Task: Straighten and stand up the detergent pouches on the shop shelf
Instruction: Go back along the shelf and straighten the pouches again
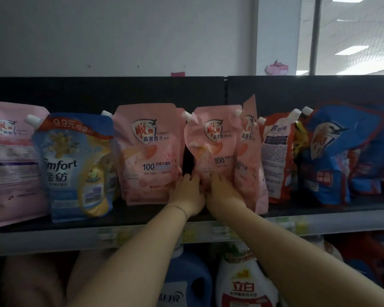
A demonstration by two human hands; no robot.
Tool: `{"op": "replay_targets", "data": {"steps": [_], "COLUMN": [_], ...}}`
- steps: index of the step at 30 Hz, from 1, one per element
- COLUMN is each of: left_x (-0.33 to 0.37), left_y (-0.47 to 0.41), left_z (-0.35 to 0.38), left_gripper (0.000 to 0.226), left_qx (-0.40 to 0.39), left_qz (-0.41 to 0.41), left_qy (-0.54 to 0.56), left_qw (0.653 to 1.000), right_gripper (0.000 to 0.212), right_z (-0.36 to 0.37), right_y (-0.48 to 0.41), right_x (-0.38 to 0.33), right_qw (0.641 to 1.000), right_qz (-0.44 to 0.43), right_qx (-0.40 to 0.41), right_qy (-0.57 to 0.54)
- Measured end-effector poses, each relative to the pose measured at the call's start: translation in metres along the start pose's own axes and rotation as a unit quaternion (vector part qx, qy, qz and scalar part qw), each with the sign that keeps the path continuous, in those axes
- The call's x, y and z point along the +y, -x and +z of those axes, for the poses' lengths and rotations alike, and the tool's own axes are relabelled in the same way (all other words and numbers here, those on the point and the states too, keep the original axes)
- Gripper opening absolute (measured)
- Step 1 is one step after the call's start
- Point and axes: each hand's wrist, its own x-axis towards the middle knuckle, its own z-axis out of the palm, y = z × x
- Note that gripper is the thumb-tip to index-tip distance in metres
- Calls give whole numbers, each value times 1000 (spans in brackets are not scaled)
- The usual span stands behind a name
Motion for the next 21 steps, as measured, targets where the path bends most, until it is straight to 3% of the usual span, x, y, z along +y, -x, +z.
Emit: {"op": "replay_targets", "data": {"steps": [4,9,14,21], "left_x": [-1,-11,-13,-26], "left_y": [-12,-19,-26,-50], "left_z": [13,19,14,16], "left_gripper": [50,38,58,85], "left_qx": [-2,-10,-58,-157], "left_qz": [-33,-25,6,16], "left_qy": [38,37,5,-52], "left_qw": [999,999,998,986], "right_gripper": [32,43,72,70], "right_z": [5,9,10,24], "right_y": [-6,-15,-34,-62], "right_x": [6,6,4,-4], "right_qw": [1000,997,990,982], "right_qz": [30,27,43,86], "right_qx": [7,-52,-134,-167], "right_qy": [5,41,25,6]}}
